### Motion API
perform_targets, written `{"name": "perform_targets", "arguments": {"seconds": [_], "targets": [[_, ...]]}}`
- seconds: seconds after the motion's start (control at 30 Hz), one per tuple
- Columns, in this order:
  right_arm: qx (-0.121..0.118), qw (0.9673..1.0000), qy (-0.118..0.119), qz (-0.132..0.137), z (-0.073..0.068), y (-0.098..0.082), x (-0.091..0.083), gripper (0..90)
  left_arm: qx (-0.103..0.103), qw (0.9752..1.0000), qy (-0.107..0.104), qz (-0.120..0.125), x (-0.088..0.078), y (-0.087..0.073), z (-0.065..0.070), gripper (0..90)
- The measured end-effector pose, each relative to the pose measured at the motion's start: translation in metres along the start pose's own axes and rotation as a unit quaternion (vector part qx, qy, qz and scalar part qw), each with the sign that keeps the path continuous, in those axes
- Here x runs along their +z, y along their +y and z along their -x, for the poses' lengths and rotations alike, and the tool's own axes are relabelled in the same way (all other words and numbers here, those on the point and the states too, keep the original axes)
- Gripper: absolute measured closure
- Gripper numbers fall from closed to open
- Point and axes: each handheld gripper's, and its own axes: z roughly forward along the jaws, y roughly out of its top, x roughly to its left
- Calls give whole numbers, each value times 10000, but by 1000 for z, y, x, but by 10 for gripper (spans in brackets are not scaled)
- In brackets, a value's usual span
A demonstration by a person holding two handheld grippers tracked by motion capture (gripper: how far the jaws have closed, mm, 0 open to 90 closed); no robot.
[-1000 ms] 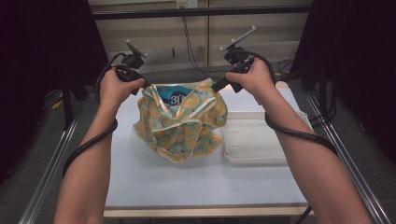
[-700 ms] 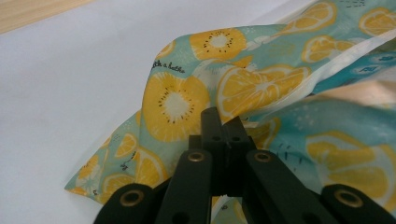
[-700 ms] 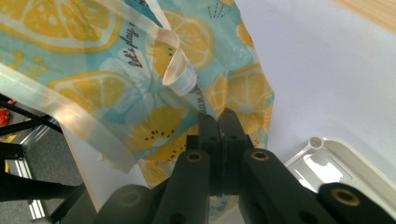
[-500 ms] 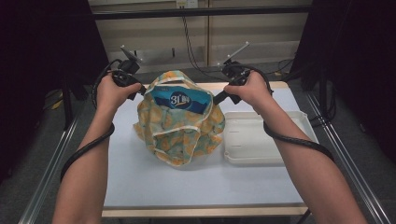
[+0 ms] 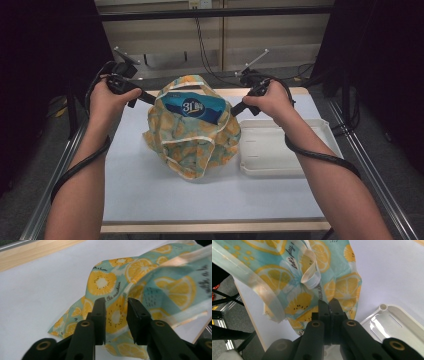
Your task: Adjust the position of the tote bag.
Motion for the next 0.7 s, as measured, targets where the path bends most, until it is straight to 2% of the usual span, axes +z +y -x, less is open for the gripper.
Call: {"name": "perform_targets", "arguments": {"seconds": [0.07,0.17,0.2,0.27,0.3,0.37,0.4,0.43,0.5,0.53,0.57,0.6,0.63,0.67,0.7], "targets": [[-3,10000,-46,-15,-1,-1,-1,900,92,9999,32,-52,-4,-2,3,621],[-14,10000,-62,-23,-1,-2,-2,900,160,9999,-44,-23,-5,-4,5,610],[-28,10000,-69,-28,-2,-2,-2,900,309,9995,9,-95,-6,-4,7,599],[-17,10000,-54,-29,-3,-2,-3,900,403,9991,5,-125,-4,-5,13,538],[-41,10000,-62,-13,-3,-2,-3,900,549,9982,34,-233,-5,-5,15,529],[-79,9999,-66,-24,-3,-3,-3,900,691,9972,132,-265,-6,-5,19,512],[-43,10000,-57,-25,-4,-3,-2,900,673,9973,113,-253,-6,-6,22,501],[-53,10000,-61,-16,-4,-3,-2,900,744,9968,125,-280,-7,-5,23,485],[-51,10000,-61,-23,-4,-3,-2,900,721,9971,188,-158,-7,-5,24,429],[-48,10000,-65,-20,-4,-3,-2,900,772,9968,156,-158,-7,-4,25,410],[-53,10000,-69,-14,-5,-3,-2,900,795,9966,145,-144,-7,-4,24,405],[-29,10000,-71,-27,-5,-3,-2,900,701,9973,196,1,-6,-3,26,411],[-29,10000,-71,-27,-5,-3,-2,900,770,9968,199,24,-7,-1,26,411],[-33,10000,-77,-25,-5,-3,-2,900,732,9971,170,112,-6,0,26,496],[-66,9999,-92,-39,-5,-3,-2,900,796,9967,143,99,-7,1,25,544]]}}
